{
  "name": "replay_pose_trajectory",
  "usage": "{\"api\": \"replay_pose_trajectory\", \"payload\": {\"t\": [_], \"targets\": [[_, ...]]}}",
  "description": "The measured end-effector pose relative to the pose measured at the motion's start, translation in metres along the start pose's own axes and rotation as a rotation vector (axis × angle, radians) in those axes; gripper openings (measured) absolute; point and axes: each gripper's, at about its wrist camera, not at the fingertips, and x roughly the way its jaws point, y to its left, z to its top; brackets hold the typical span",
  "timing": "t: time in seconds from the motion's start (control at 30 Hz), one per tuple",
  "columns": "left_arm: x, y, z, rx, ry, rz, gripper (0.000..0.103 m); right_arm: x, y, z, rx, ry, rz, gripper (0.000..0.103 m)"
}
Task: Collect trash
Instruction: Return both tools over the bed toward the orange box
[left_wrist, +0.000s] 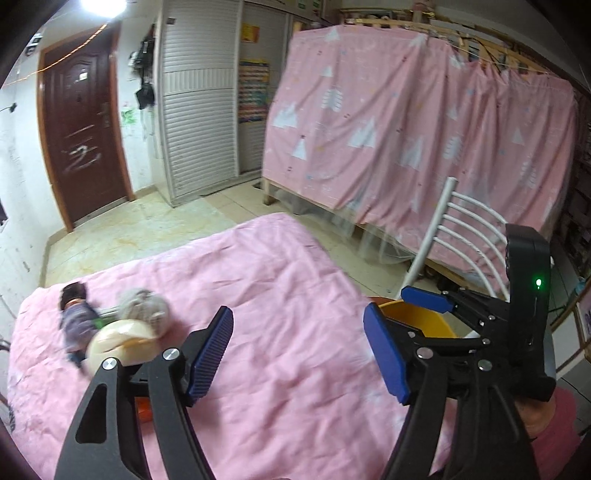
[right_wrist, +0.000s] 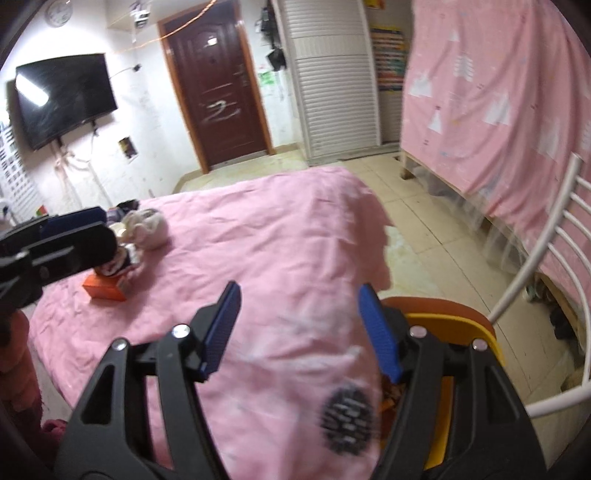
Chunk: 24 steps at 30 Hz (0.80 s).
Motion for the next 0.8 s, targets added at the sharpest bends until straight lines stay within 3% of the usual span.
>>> {"api": "replay_pose_trajectory", "payload": {"t": [0.23,0.43,0.8], "targets": [[-0.016,0.046,-0.016,-0.042,-0.002,0.042,0.070,0.019,0.040,0.011,-0.063,0.025,0.038,0.064],[-0.023,0.089,-0.037,-0.022,0.035,0.060,0.073,0.035,0.064,0.020,-0.099,0.045,0.057,0.066],[0.000,0.140,-0.068,0.064,0.166,0.097,0.073,0.061,0.103,0.034,-0.151,0.072,0.099,0.070]]}}
